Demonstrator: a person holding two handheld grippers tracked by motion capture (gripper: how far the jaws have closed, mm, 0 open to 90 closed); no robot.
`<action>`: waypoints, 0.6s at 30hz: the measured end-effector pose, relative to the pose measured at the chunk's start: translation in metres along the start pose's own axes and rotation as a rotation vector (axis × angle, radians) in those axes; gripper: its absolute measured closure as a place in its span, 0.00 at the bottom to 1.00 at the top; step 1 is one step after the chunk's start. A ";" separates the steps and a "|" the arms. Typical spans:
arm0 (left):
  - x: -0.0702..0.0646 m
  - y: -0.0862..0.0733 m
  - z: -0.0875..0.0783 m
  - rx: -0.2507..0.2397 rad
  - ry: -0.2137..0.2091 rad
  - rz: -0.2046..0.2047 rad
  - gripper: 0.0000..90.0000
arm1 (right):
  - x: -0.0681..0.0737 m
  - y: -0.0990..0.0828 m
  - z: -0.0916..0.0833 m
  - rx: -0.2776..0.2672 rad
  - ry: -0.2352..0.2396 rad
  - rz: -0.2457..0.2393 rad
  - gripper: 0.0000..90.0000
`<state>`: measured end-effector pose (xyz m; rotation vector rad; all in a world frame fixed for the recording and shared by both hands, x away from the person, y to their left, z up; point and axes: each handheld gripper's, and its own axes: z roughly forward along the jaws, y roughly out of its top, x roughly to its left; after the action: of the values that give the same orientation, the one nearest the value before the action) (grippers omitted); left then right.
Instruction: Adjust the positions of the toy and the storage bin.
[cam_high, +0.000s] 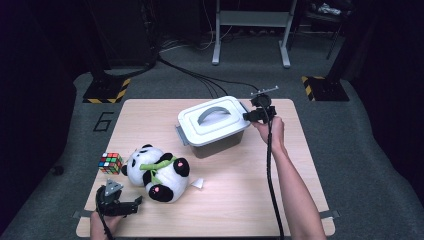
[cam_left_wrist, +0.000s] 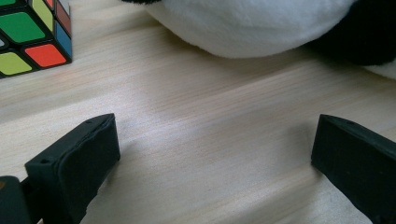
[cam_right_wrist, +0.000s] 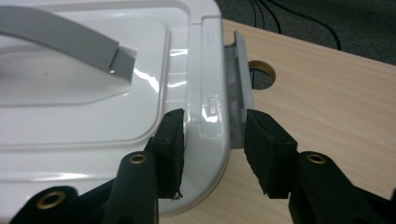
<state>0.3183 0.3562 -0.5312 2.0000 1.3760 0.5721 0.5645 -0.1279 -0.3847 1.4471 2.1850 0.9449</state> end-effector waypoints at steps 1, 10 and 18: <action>0.000 0.000 0.000 0.000 0.000 0.000 0.01 | -0.003 0.000 0.001 -0.020 0.000 0.003 0.61; 0.000 0.000 -0.001 0.008 -0.003 0.002 0.01 | -0.019 0.002 0.002 -0.077 -0.046 0.032 0.65; 0.001 0.000 0.000 0.003 0.000 0.006 0.01 | -0.029 0.003 0.016 -0.065 -0.019 0.049 0.72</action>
<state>0.3185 0.3567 -0.5307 2.0072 1.3724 0.5728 0.5879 -0.1482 -0.3958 1.4791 2.0946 1.0053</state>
